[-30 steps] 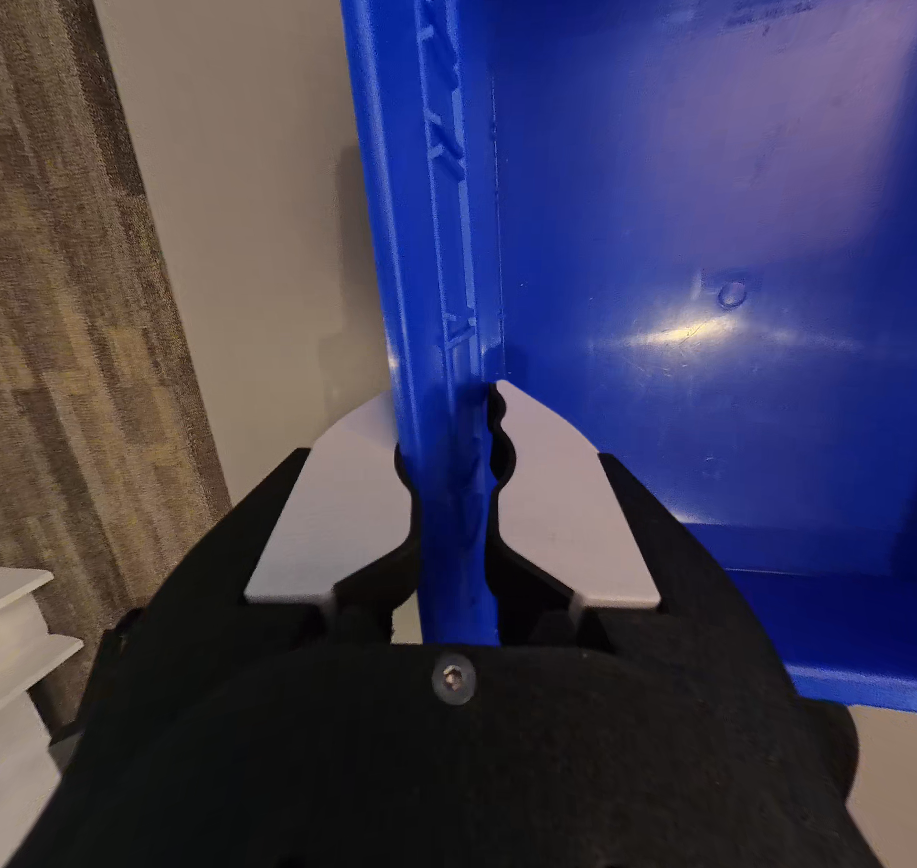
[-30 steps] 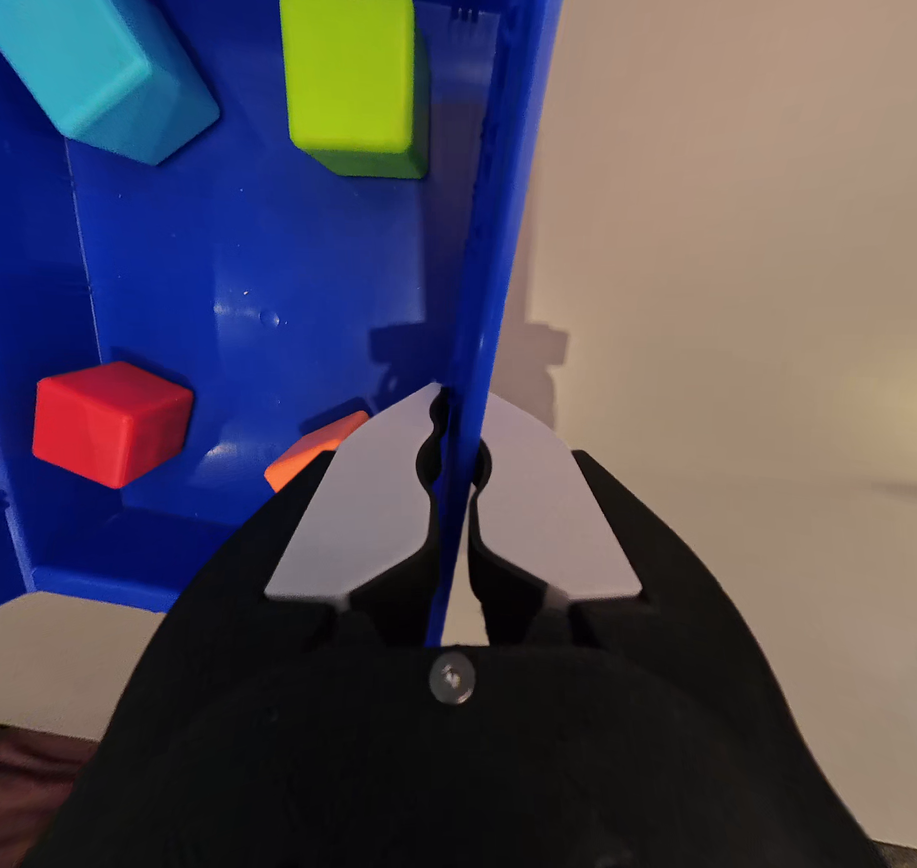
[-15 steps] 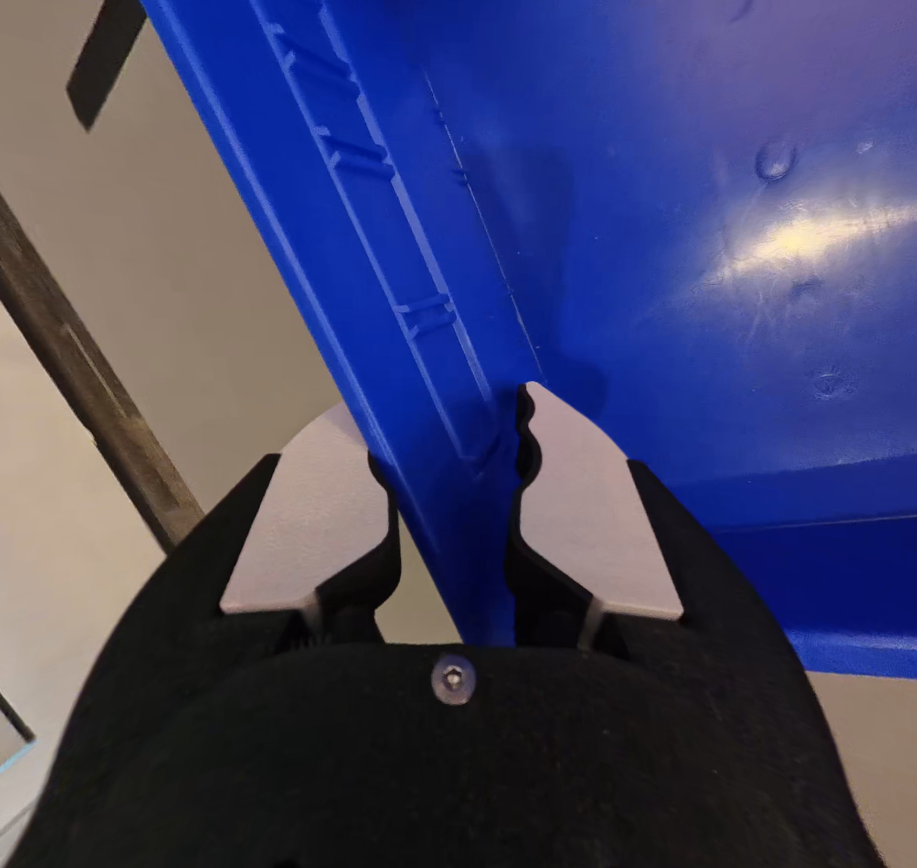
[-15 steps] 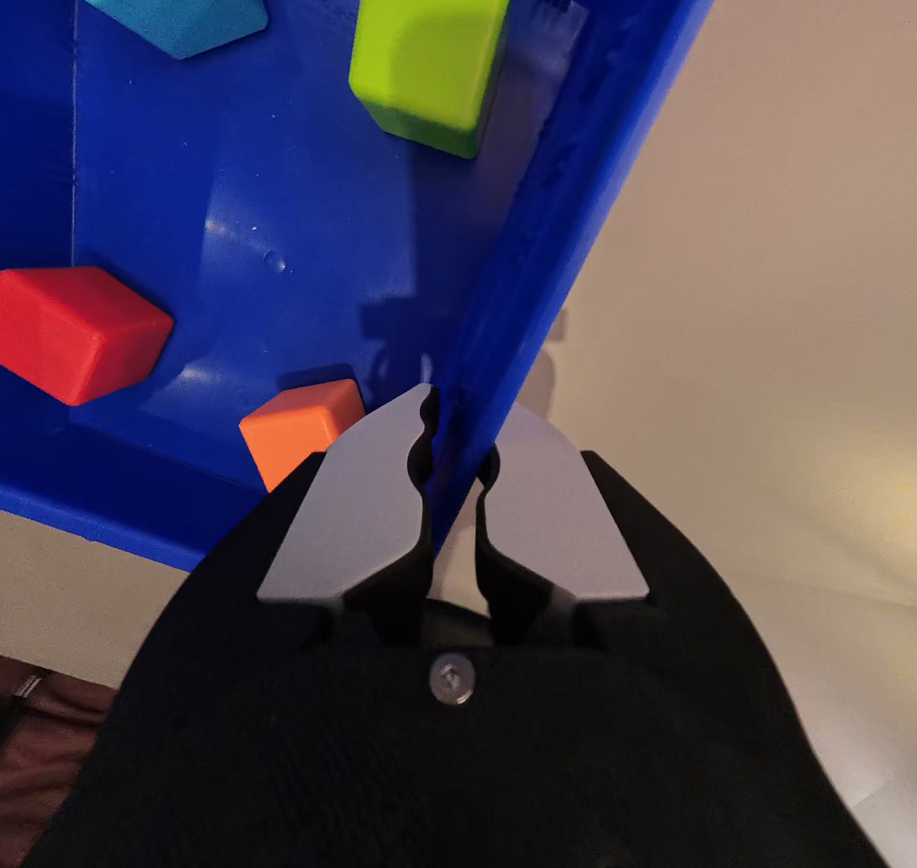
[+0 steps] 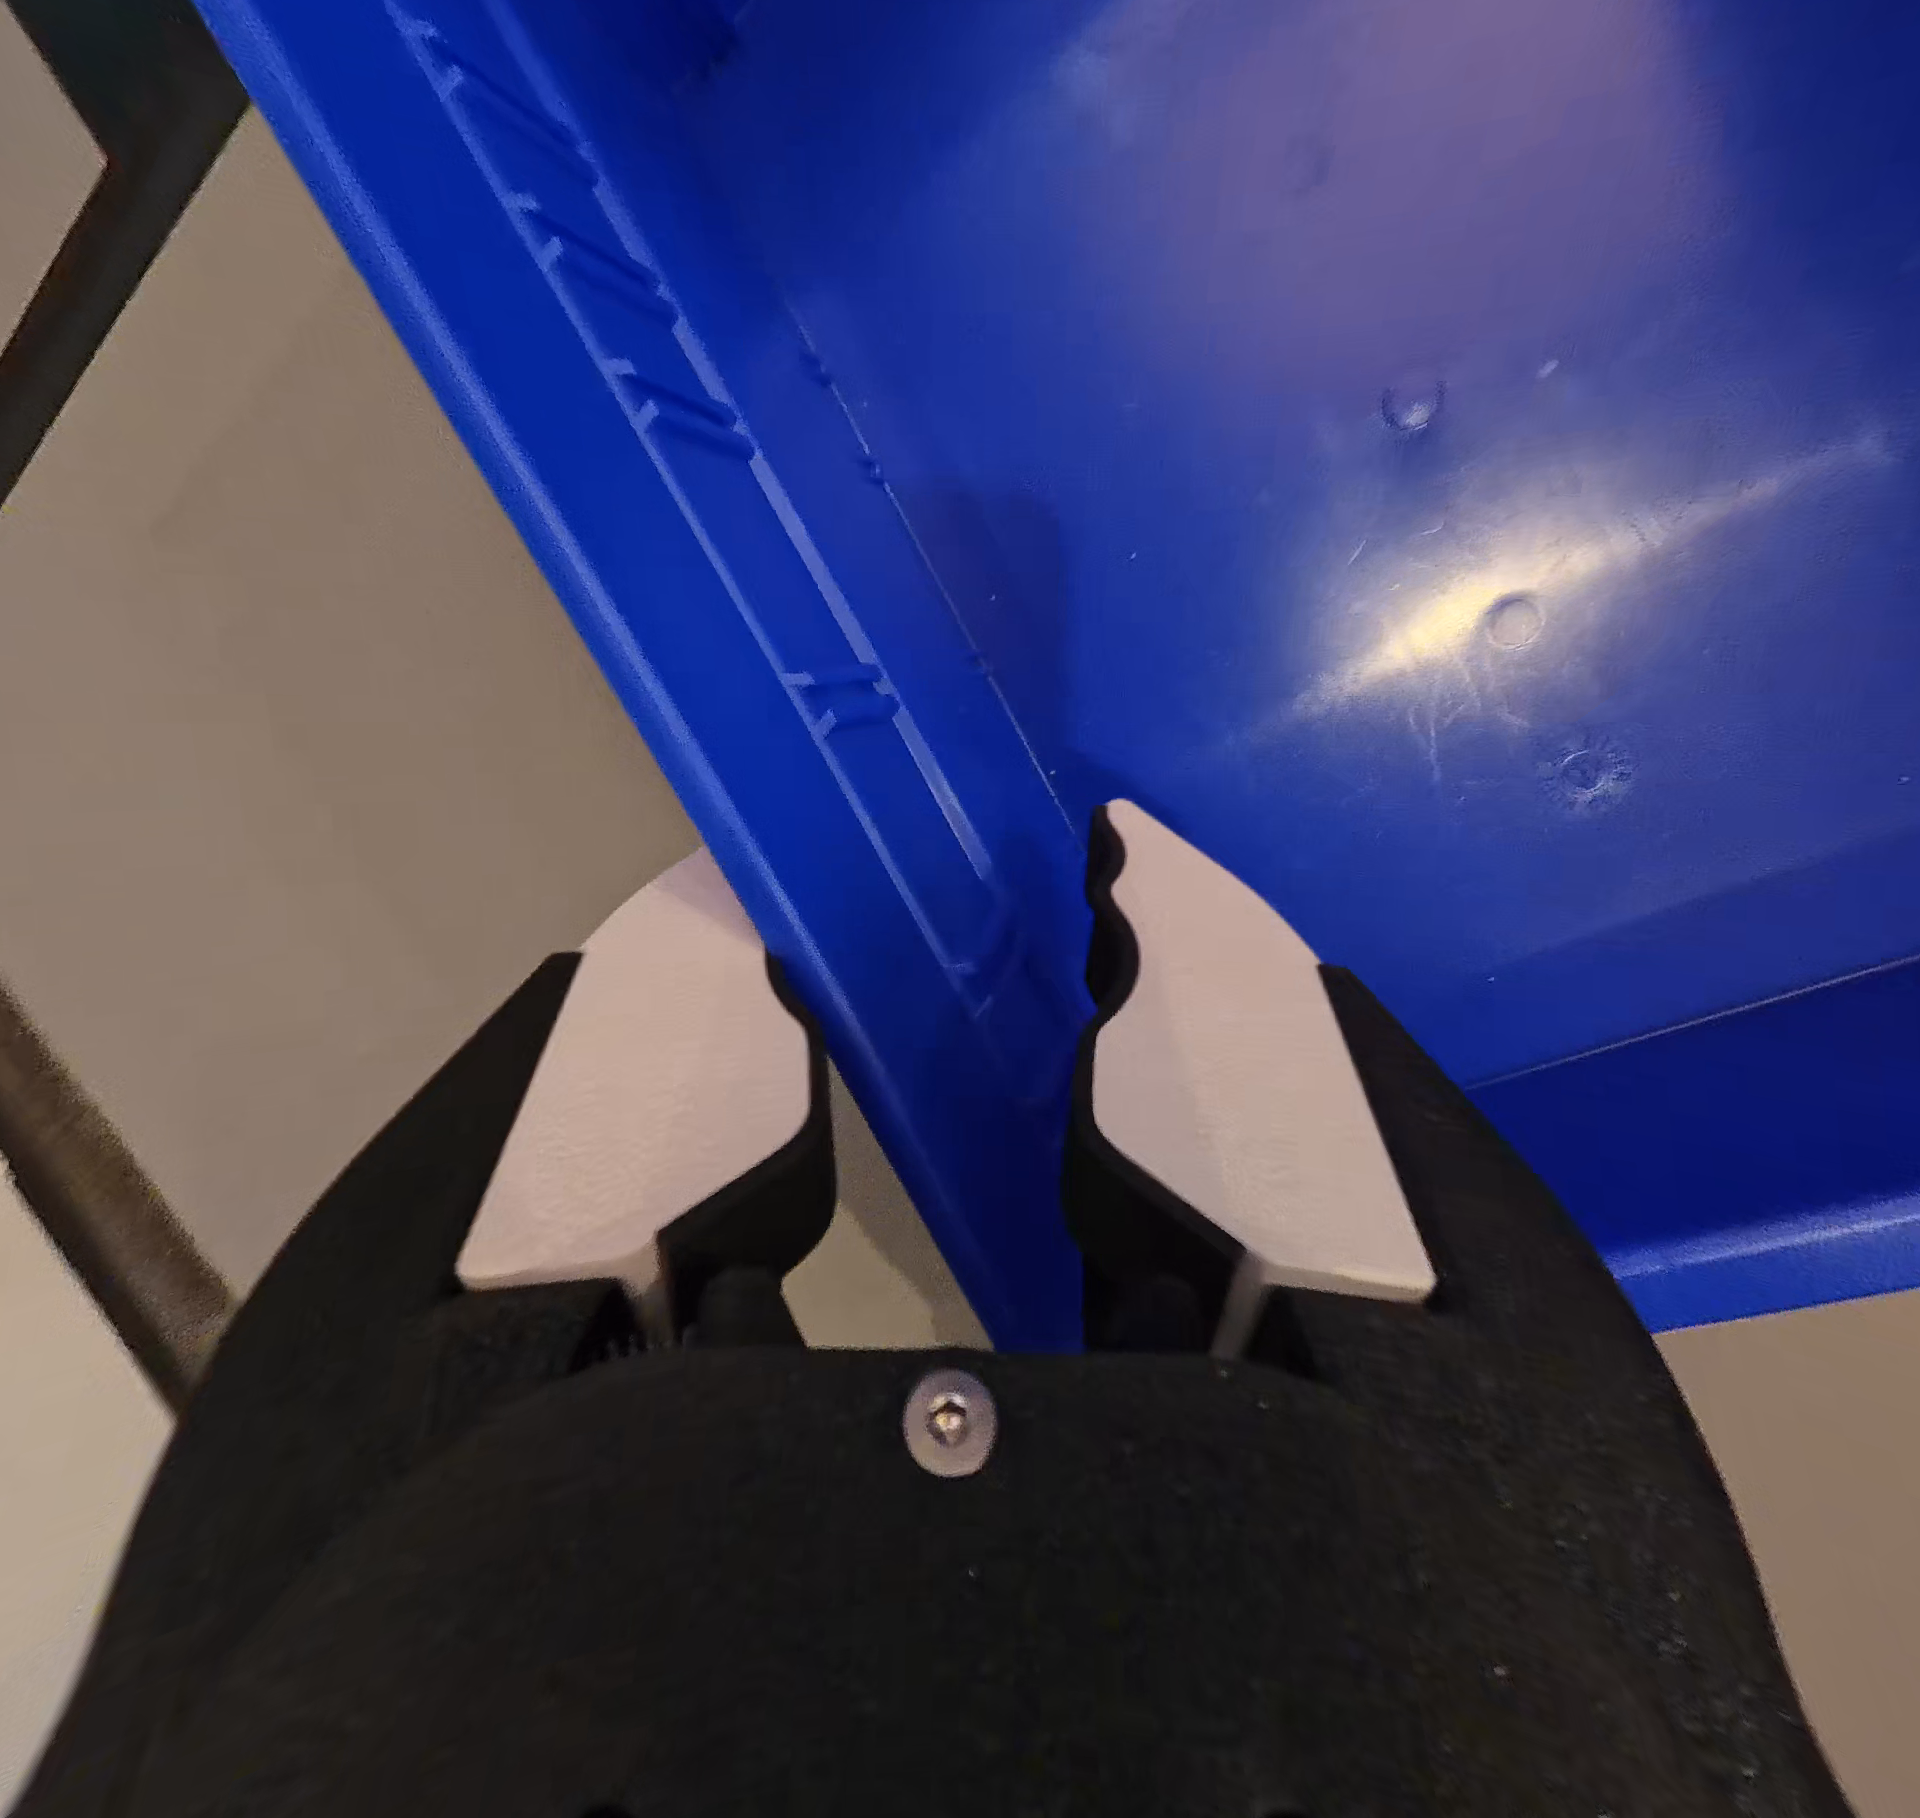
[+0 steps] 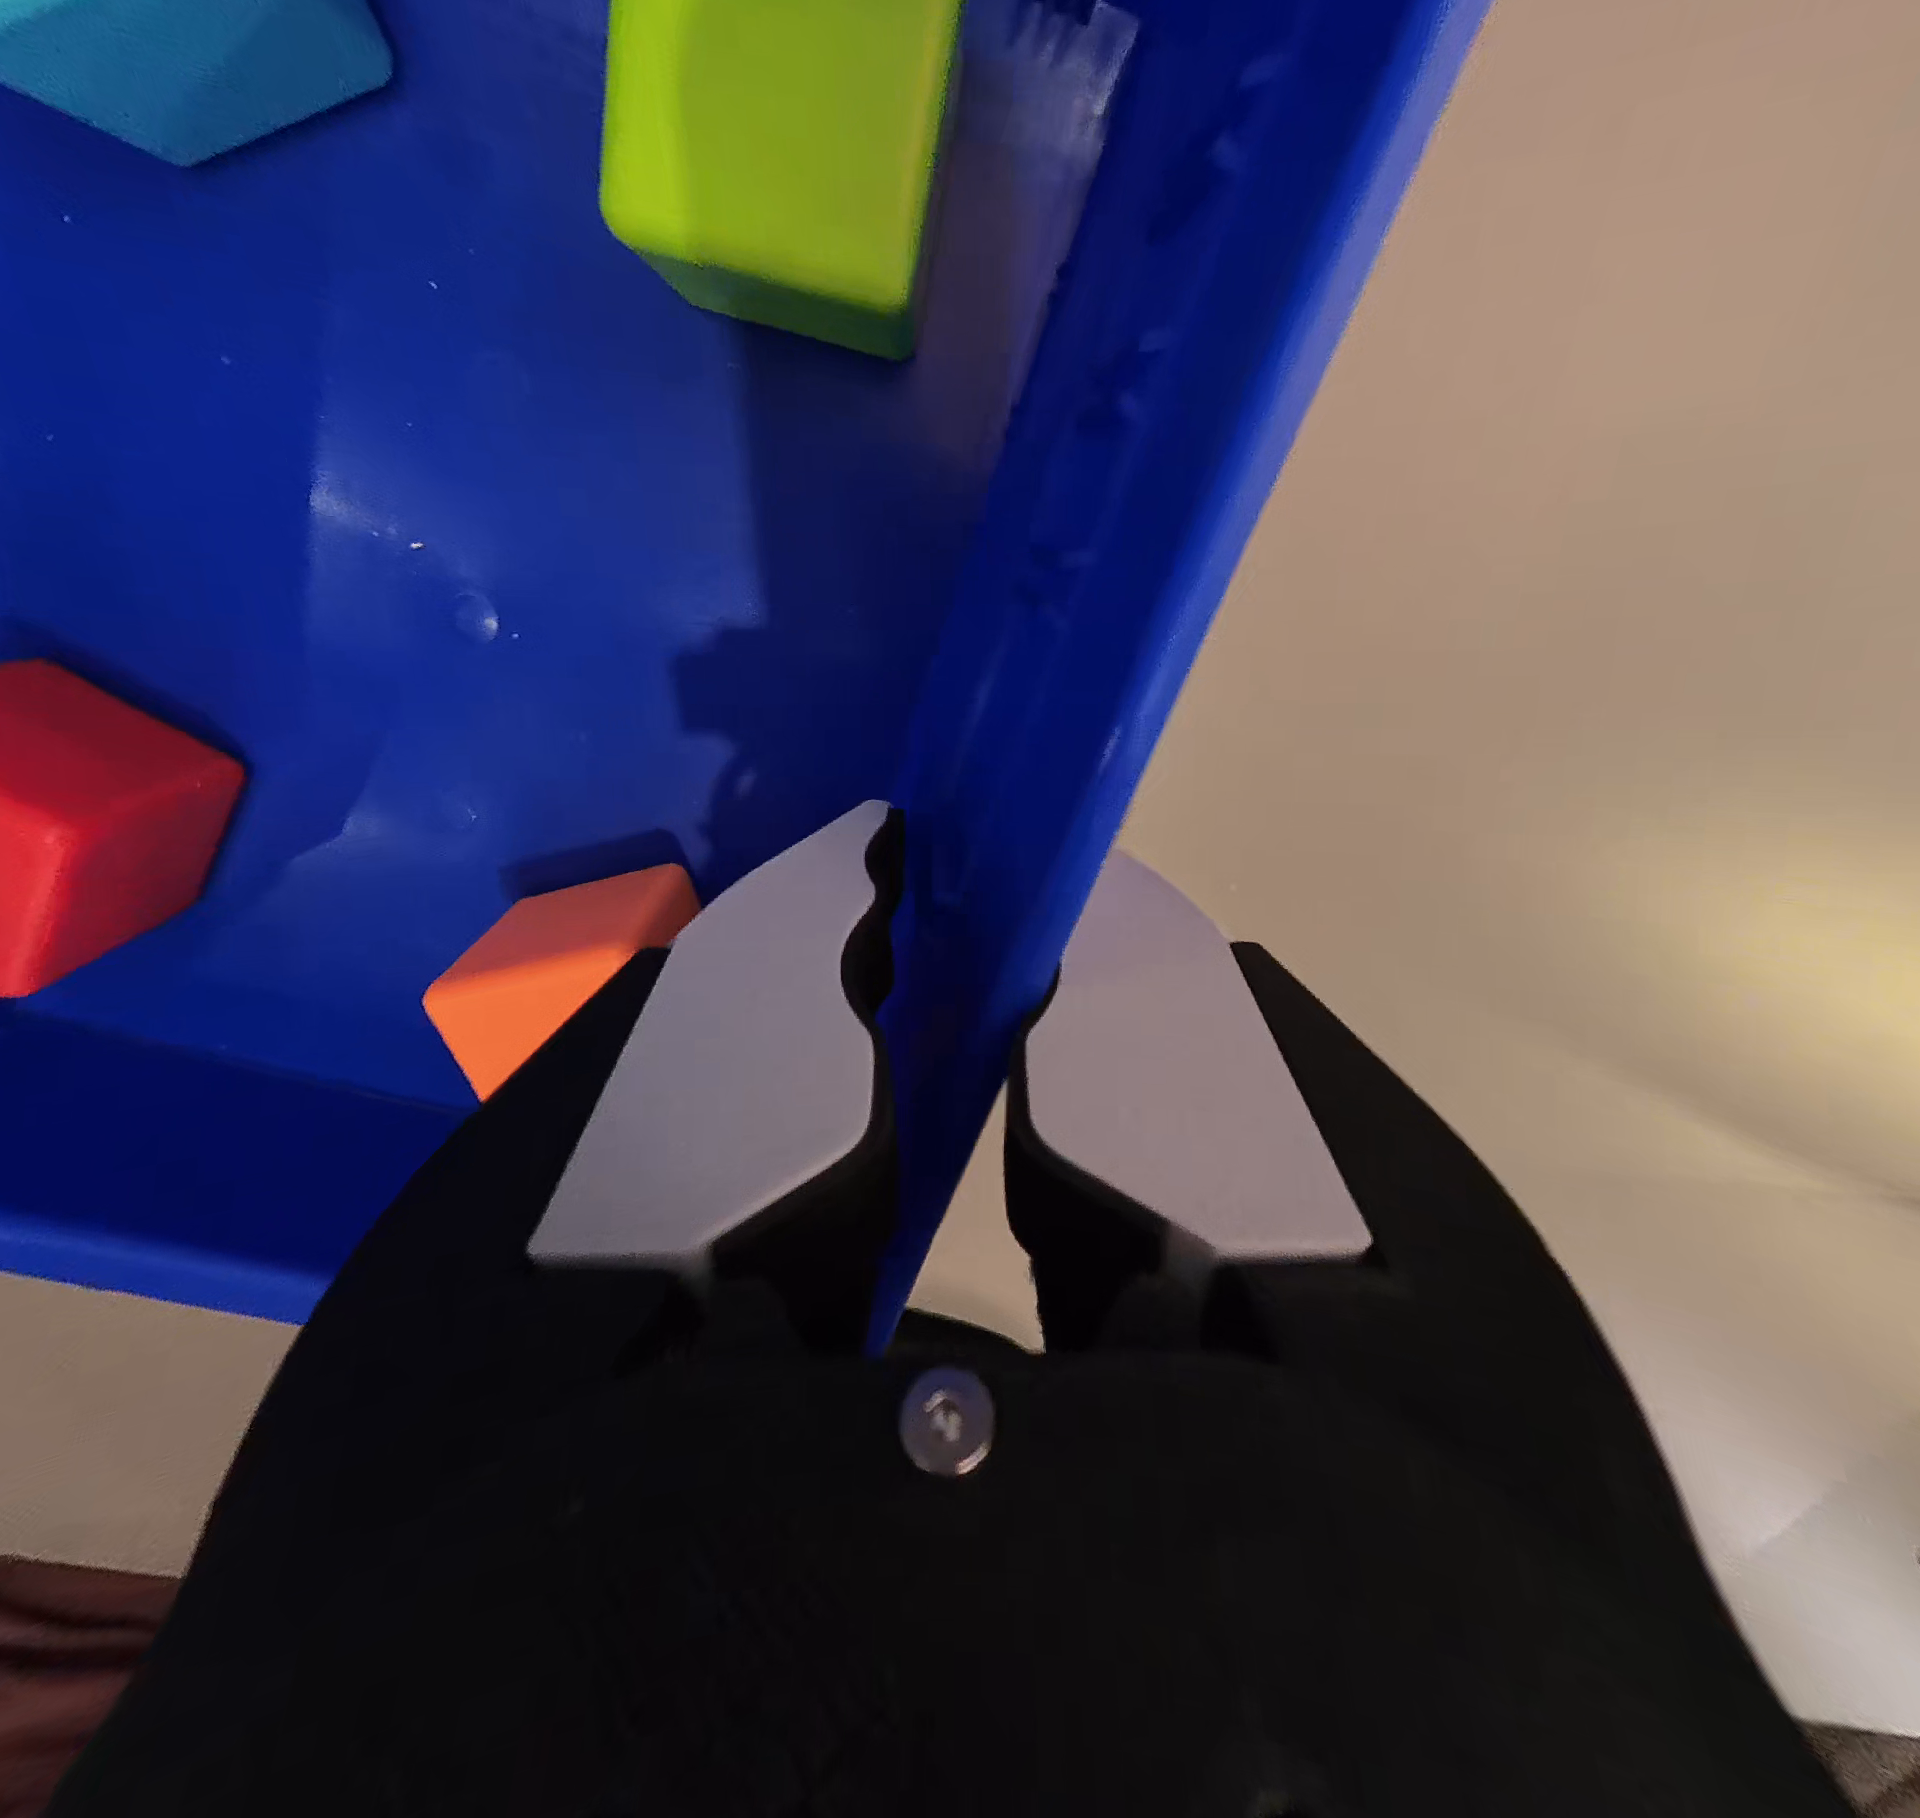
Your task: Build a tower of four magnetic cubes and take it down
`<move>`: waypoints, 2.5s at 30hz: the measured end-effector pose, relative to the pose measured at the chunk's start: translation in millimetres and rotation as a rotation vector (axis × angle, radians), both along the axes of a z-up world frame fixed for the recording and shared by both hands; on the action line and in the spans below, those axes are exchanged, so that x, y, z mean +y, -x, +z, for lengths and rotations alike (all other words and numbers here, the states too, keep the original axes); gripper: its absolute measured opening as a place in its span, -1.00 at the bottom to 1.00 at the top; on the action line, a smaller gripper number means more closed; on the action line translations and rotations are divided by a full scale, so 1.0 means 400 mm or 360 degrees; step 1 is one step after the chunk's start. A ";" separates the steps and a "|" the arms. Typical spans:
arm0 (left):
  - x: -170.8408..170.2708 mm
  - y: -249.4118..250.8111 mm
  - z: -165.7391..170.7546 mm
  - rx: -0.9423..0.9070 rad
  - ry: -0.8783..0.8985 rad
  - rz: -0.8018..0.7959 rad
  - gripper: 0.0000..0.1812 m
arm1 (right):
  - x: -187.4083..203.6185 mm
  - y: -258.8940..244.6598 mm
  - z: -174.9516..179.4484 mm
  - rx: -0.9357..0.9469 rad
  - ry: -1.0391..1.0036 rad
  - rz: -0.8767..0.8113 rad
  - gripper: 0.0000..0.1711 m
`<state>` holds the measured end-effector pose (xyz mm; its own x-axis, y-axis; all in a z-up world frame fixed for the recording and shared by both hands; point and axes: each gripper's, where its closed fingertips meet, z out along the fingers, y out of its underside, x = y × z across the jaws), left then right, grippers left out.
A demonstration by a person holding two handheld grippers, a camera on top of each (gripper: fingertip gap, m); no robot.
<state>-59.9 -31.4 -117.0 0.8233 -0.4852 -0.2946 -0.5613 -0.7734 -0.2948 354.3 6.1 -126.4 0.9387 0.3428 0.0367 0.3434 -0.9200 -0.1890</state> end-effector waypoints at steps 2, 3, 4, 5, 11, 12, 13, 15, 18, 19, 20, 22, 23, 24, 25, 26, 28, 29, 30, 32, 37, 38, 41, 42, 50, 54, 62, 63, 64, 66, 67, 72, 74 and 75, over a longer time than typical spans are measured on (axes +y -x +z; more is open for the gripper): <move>0.012 -0.022 0.000 -0.0070 -0.0035 -0.0044 -0.41 | 0.000 -0.011 0.000 0.0037 0.0012 -0.0027 -0.79; 0.017 -0.036 0.000 -0.0127 -0.0047 -0.0056 -0.39 | 0.003 -0.019 0.000 0.0038 0.0009 -0.0045 -0.79; 0.023 -0.053 0.002 -0.0196 -0.0066 -0.0071 -0.39 | 0.007 -0.029 -0.001 0.0034 0.0003 -0.0077 -0.79; 0.027 -0.069 0.002 -0.0255 -0.0079 -0.0092 -0.37 | 0.010 -0.039 -0.001 0.0034 0.0005 -0.0119 -0.80; 0.018 -0.132 0.023 -0.0543 -0.0041 -0.0212 -0.17 | 0.017 -0.058 -0.010 0.0163 0.0138 -0.0305 -0.88; 0.013 -0.133 0.033 -0.0588 -0.0021 -0.0211 -0.13 | 0.016 -0.054 -0.011 0.0197 0.0165 -0.0311 -0.90; 0.011 -0.128 0.048 -0.0611 -0.0023 -0.0206 -0.10 | 0.015 -0.053 -0.011 0.0231 0.0179 -0.0314 -0.90; 0.018 -0.110 0.108 -0.0615 -0.0160 -0.0204 -0.17 | 0.016 -0.055 -0.011 0.0286 0.0190 -0.0318 -0.90; 0.030 -0.063 0.227 -0.0549 -0.0478 -0.0160 -0.16 | 0.017 -0.072 -0.012 0.0283 0.0193 -0.0335 -0.91; 0.031 -0.044 0.270 -0.0526 -0.0601 -0.0137 -0.15 | 0.015 -0.078 -0.012 0.0293 0.0205 -0.0343 -0.92; 0.031 -0.023 0.309 -0.0497 -0.0714 -0.0106 -0.12 | 0.013 -0.082 -0.012 0.0317 0.0222 -0.0346 -0.91; 0.023 0.024 0.371 -0.0428 -0.0881 -0.0047 -0.08 | 0.005 -0.086 -0.011 0.0407 0.0279 -0.0365 -0.90; 0.017 0.043 0.393 -0.0406 -0.0927 -0.0033 -0.08 | -0.001 -0.092 -0.011 0.0439 0.0308 -0.0380 -0.90; 0.010 0.060 0.413 -0.0410 -0.0963 -0.0017 -0.09 | -0.006 -0.104 -0.010 0.0442 0.0329 -0.0393 -0.91; 0.004 0.075 0.431 -0.0432 -0.0994 0.0003 -0.08 | -0.012 -0.117 -0.007 0.0437 0.0344 -0.0406 -0.91; -0.003 0.088 0.444 -0.0451 -0.1010 0.0014 -0.09 | -0.018 -0.130 -0.001 0.0433 0.0360 -0.0419 -0.91; -0.019 0.115 0.457 -0.0466 -0.0992 0.0027 -0.08 | -0.033 -0.157 0.014 0.0416 0.0379 -0.0429 -0.91; -0.029 0.132 0.460 -0.0459 -0.0960 0.0030 -0.07 | -0.039 -0.169 0.025 0.0414 0.0375 -0.0443 -0.91; -0.038 0.151 0.464 -0.0451 -0.0942 0.0044 -0.06 | -0.043 -0.181 0.040 0.0411 0.0364 -0.0458 -0.91; -0.048 0.195 0.483 -0.0443 -0.0967 0.0102 -0.05 | -0.048 -0.201 0.083 0.0396 0.0332 -0.0475 -0.90; -0.077 0.269 0.512 -0.0456 -0.0985 0.0169 -0.08 | -0.045 -0.187 0.260 0.0276 0.0287 -0.0442 -0.91; -0.084 0.281 0.512 -0.0470 -0.0972 0.0176 -0.08 | -0.037 -0.169 0.300 0.0252 0.0268 -0.0417 -0.91; -0.105 0.336 0.506 -0.0462 -0.0940 0.0251 -0.13 | -0.005 -0.077 0.406 0.0224 0.0218 -0.0321 -0.91; -0.110 0.361 0.511 -0.0446 -0.0955 0.0291 -0.13 | 0.005 -0.035 0.433 0.0234 0.0212 -0.0283 -0.90; -0.156 0.510 0.561 -0.0593 -0.1138 0.0571 -0.16 | 0.069 0.450 0.495 0.0328 0.0269 0.0223 -0.90; -0.164 0.553 0.556 -0.0613 -0.1150 0.0619 -0.19 | 0.086 0.713 0.456 0.0419 0.0321 0.0429 -0.90; -0.189 0.657 0.551 -0.0626 -0.1197 0.0831 -0.19 | 0.091 1.109 0.360 0.0479 0.0398 0.0663 -0.89; -0.192 0.664 0.550 -0.0634 -0.1200 0.0845 -0.19 | 0.097 1.147 0.355 0.0479 0.0372 0.0681 -0.89; -0.194 0.670 0.550 -0.0638 -0.1202 0.0855 -0.19 | 0.104 1.184 0.351 0.0487 0.0343 0.0689 -0.89; -0.197 0.677 0.546 -0.0646 -0.1193 0.0867 -0.18 | 0.112 1.249 0.339 0.0521 0.0313 0.0687 -0.88; -0.198 0.679 0.545 -0.0648 -0.1189 0.0870 -0.18 | 0.112 1.276 0.330 0.0533 0.0314 0.0691 -0.89; -0.191 0.671 0.542 -0.0661 -0.1170 0.0839 -0.18 | 0.112 1.372 0.244 0.0523 0.0306 0.0687 -0.89; -0.185 0.663 0.536 -0.0665 -0.1146 0.0818 -0.18 | 0.115 1.394 0.196 0.0496 0.0283 0.0670 -0.89; -0.182 0.659 0.532 -0.0664 -0.1129 0.0808 -0.18 | 0.115 1.399 0.171 0.0481 0.0285 0.0655 -0.89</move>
<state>-323.4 -104.4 95.9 0.9906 0.1356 -0.0185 0.0465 -0.4602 -0.8866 -205.4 52.2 -58.1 0.6854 0.6604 -0.3069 0.6367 -0.7480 -0.1876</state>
